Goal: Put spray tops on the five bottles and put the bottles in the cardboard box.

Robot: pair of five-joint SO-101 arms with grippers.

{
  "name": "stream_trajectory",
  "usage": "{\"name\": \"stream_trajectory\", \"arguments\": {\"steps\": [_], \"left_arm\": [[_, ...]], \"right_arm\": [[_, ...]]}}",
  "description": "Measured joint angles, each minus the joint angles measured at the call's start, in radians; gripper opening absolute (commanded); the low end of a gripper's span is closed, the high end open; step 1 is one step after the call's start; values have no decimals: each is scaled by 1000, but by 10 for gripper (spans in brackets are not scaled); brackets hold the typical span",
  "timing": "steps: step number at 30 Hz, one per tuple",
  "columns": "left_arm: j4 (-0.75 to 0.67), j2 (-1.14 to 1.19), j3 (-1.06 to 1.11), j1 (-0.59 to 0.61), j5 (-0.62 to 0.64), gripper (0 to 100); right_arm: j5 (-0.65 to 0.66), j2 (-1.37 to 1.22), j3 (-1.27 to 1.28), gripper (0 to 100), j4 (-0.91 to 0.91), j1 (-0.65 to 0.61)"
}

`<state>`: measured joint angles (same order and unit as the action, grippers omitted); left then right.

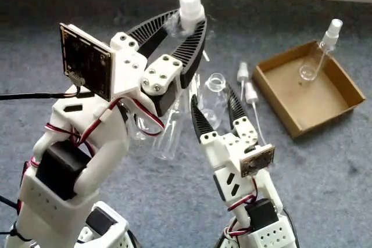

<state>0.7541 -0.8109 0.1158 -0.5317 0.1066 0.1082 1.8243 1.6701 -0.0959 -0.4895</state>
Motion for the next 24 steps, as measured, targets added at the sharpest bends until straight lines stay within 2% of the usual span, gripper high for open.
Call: {"name": "stream_trajectory", "arguments": {"steps": [9,24], "left_arm": [[192,94,-143,-95,-2,6],[218,98,-146,-92,-2,6]], "right_arm": [[0,-2,0,81,-49,5],[-2,0,0,81,-89,2]]}}
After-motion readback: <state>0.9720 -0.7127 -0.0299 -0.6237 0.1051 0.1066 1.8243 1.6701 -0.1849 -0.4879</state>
